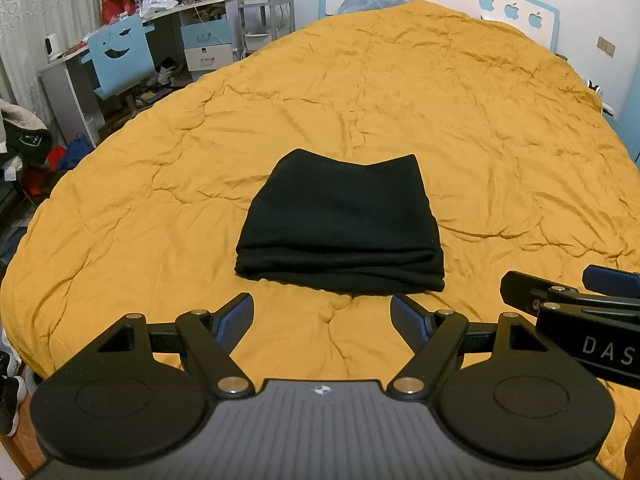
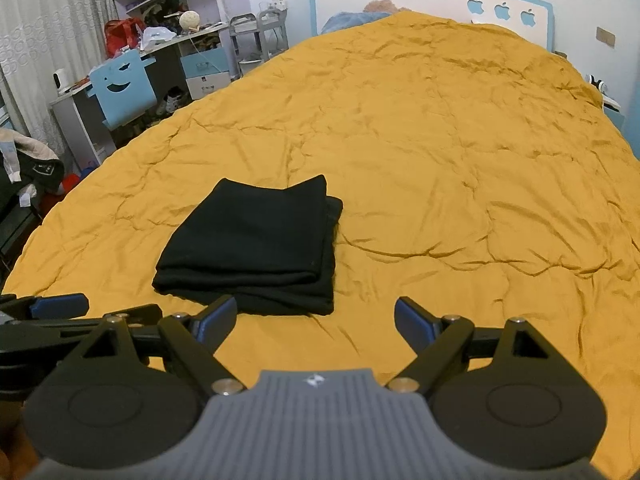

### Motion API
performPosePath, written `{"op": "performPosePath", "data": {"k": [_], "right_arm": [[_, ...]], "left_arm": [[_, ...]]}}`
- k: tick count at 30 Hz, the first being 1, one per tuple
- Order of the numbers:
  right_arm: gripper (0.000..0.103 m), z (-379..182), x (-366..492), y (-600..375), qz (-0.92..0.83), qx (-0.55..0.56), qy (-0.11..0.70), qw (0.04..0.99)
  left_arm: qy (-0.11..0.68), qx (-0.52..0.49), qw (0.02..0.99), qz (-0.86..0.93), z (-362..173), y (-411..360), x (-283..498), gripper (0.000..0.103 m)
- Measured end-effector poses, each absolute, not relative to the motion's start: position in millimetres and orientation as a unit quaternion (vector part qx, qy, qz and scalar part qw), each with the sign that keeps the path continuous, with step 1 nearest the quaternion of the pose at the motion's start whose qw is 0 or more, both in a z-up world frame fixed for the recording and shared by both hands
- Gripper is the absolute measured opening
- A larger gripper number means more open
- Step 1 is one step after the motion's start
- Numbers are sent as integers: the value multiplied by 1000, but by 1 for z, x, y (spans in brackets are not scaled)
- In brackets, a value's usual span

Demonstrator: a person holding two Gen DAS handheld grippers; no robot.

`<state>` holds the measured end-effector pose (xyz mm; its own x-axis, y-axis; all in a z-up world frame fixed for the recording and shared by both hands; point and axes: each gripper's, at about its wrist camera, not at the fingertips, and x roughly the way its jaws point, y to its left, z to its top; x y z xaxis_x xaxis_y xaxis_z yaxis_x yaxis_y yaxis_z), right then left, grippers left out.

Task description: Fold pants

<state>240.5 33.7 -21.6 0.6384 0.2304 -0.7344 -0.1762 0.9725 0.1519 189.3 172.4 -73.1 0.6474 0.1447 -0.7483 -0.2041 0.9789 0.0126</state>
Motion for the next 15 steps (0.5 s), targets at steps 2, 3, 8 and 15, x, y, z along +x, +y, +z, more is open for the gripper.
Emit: {"op": "performPosePath", "data": {"k": [2, 3, 8, 15], "right_arm": [[82, -22, 240, 33, 112, 34, 410, 905], [82, -22, 240, 33, 111, 34, 409, 905], [82, -23, 240, 33, 110, 35, 409, 905], [82, -23, 240, 32, 109, 37, 411, 905]], "left_arm": [[409, -37, 907, 97, -73, 172, 188, 91], [408, -38, 907, 96, -73, 172, 188, 91], [407, -36, 907, 97, -74, 171, 186, 91], [407, -39, 908, 97, -74, 169, 187, 91]]}}
